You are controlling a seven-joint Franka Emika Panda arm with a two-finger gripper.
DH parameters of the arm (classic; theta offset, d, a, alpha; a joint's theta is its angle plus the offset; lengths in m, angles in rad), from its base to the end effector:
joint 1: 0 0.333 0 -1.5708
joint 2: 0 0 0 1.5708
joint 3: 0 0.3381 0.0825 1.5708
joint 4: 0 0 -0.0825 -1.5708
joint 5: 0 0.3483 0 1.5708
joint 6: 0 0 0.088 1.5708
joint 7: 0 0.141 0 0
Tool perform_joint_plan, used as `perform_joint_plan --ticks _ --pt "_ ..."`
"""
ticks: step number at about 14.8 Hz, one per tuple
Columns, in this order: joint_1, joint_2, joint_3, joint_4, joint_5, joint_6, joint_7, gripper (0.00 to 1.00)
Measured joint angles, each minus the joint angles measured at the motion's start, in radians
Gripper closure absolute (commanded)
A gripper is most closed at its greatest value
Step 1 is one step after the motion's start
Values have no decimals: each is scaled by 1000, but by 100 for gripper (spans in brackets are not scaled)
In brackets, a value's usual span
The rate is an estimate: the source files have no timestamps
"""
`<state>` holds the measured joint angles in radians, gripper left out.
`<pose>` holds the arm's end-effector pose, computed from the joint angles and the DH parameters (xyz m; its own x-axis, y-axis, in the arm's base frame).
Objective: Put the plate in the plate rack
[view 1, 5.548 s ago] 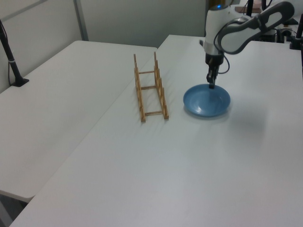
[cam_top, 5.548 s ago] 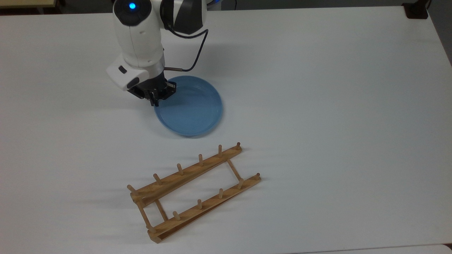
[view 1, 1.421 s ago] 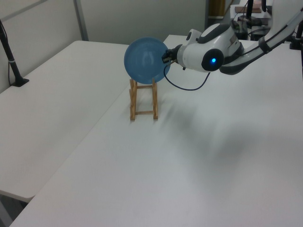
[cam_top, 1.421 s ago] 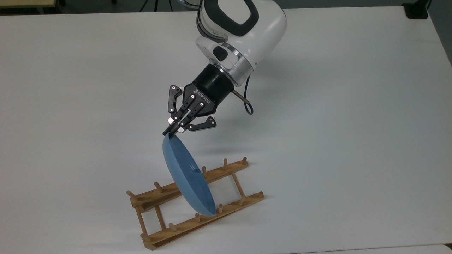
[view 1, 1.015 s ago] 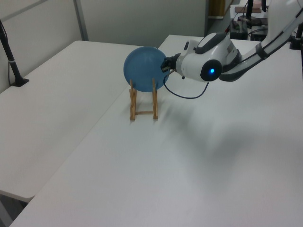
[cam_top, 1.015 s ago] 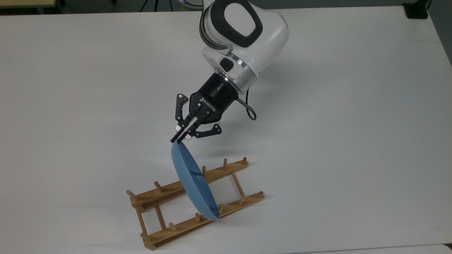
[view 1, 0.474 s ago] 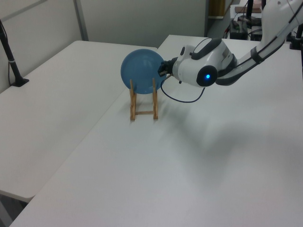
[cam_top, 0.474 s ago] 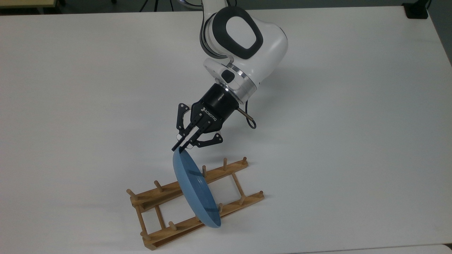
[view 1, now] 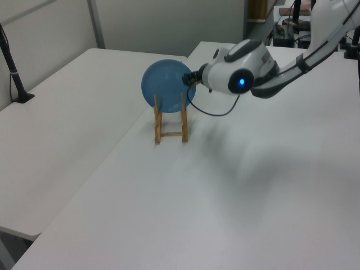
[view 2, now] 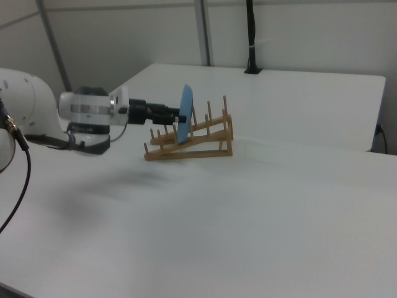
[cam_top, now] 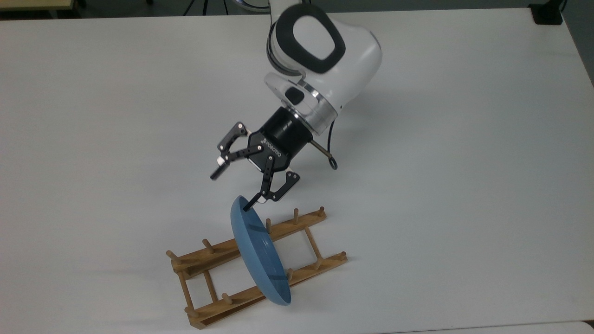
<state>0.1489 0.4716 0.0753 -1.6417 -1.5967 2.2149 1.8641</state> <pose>0.6986 0.0893 0.4075 0.3292 -0.1130 0.9375 -0.6529 -0.7445 0.1395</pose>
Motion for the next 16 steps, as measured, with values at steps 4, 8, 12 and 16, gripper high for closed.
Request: perform_joint_plan --ticks 4,8,12,16 --pt "1 -91 0 10 285 0 -125 0" --pt "0 -189 0 13 737 -14 -457 0" --pt "-39 -322 -3 30 1231 -225 -896 0" --pt "-105 -471 -7 31 1436 -500 -1257 0"
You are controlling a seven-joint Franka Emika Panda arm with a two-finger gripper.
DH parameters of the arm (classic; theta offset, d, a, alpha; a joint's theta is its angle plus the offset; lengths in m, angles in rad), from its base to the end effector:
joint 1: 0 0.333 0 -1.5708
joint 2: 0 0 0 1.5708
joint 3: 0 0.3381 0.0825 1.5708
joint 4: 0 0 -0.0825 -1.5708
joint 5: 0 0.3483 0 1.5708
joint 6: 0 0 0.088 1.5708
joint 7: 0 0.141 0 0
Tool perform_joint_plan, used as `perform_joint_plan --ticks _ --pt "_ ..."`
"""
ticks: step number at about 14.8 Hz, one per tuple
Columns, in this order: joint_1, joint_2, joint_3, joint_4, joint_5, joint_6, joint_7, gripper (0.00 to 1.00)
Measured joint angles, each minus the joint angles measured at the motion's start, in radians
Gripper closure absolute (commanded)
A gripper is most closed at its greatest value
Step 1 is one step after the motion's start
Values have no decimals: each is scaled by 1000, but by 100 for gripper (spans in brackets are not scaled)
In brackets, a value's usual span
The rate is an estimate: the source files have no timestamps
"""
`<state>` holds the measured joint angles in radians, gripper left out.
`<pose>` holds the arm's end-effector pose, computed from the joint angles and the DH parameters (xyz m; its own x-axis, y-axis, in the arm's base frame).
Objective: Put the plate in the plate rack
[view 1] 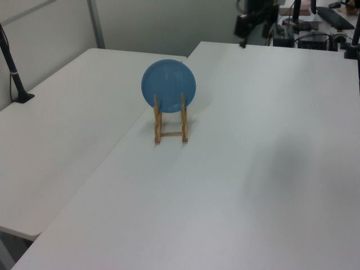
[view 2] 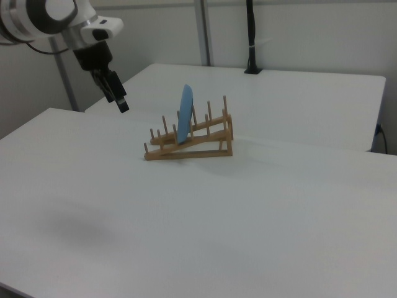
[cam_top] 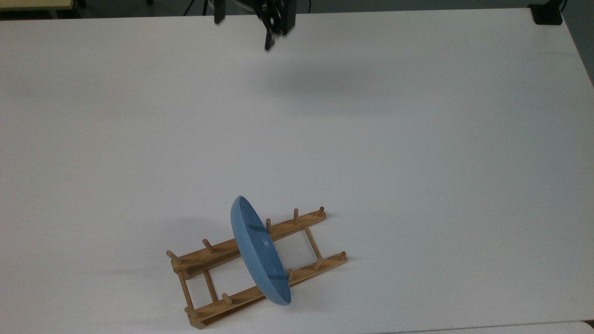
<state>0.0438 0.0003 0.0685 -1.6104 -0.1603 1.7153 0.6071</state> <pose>0.5351 0.0400 0.6102 0.8762 -0.4489 0.1752 -0.4662 -0.8817 0.0725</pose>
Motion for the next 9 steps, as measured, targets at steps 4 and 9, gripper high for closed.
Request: perform_joint_plan --ticks 4,9 --pt "-69 -27 -2 -9 72 -27 -268 0" --pt "-149 -33 -16 -13 130 -27 -640 0"
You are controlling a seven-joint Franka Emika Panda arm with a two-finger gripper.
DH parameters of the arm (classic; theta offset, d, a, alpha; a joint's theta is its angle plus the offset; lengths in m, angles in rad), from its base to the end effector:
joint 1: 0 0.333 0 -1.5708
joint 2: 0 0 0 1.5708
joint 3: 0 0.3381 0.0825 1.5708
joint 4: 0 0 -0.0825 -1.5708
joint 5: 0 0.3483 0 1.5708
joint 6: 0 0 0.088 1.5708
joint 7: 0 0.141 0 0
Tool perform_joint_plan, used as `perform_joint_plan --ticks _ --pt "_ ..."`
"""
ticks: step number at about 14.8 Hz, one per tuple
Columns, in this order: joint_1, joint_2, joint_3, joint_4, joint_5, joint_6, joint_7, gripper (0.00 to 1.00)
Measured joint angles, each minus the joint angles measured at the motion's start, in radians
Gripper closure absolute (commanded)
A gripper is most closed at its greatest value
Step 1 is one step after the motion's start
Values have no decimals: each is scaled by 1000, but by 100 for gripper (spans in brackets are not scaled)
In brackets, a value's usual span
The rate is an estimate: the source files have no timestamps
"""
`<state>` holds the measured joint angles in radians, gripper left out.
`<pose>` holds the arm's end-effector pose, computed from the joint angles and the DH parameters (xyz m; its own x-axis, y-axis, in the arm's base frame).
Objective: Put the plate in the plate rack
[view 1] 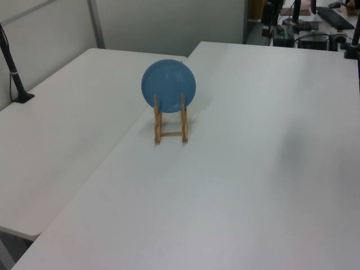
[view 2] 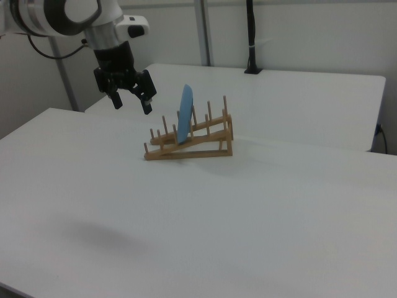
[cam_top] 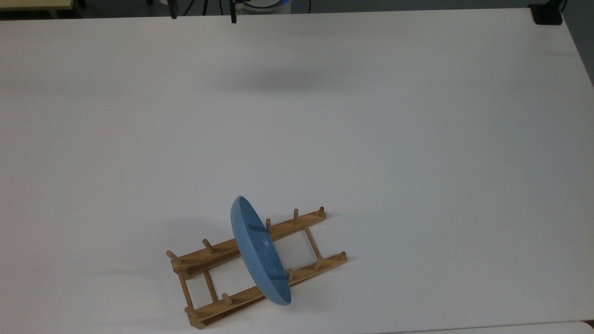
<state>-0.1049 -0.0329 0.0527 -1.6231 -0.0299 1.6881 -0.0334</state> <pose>0.5217 -0.0307 0.6177 0.9952 -0.0149 0.0965 -0.0184 -0.9992 0.0349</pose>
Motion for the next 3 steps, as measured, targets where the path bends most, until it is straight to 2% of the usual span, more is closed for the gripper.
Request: perform_joint_plan --ticks 3 --pt "-1 -2 -16 0 21 0 -24 0"
